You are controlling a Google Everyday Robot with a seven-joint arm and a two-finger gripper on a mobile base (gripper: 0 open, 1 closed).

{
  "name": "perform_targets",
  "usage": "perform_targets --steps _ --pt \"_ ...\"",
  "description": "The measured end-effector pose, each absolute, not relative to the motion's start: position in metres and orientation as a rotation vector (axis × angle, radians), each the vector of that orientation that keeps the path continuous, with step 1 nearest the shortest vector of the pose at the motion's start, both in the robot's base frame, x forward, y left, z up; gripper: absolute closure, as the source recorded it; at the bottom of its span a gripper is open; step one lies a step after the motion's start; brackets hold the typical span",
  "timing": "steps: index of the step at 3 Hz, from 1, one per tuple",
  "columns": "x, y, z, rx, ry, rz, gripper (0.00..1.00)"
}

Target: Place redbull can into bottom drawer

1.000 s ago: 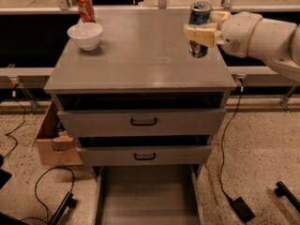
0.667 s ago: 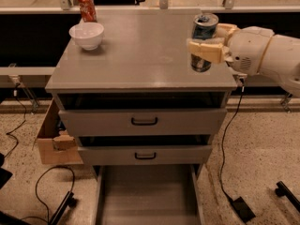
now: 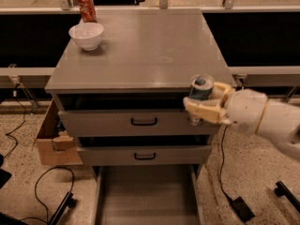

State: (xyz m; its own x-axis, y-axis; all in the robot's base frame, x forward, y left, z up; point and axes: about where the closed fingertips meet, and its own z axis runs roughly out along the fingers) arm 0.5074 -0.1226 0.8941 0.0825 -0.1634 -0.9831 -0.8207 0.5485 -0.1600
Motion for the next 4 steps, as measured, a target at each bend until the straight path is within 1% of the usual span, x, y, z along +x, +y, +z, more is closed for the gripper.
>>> perform_targets --steps 1,2,3,4 --pt "0.479 -0.121 0.804 -0.809 1.529 0.668 1.0" --pt "0.47 -0.106 0.706 -0.695 1.66 0.711 1.0" --pt "0.477 -0.111 0.685 -0.643 1.704 0.679 1.0" --pt "0.478 -0.111 0.687 -0.647 1.701 0.677 1.0"
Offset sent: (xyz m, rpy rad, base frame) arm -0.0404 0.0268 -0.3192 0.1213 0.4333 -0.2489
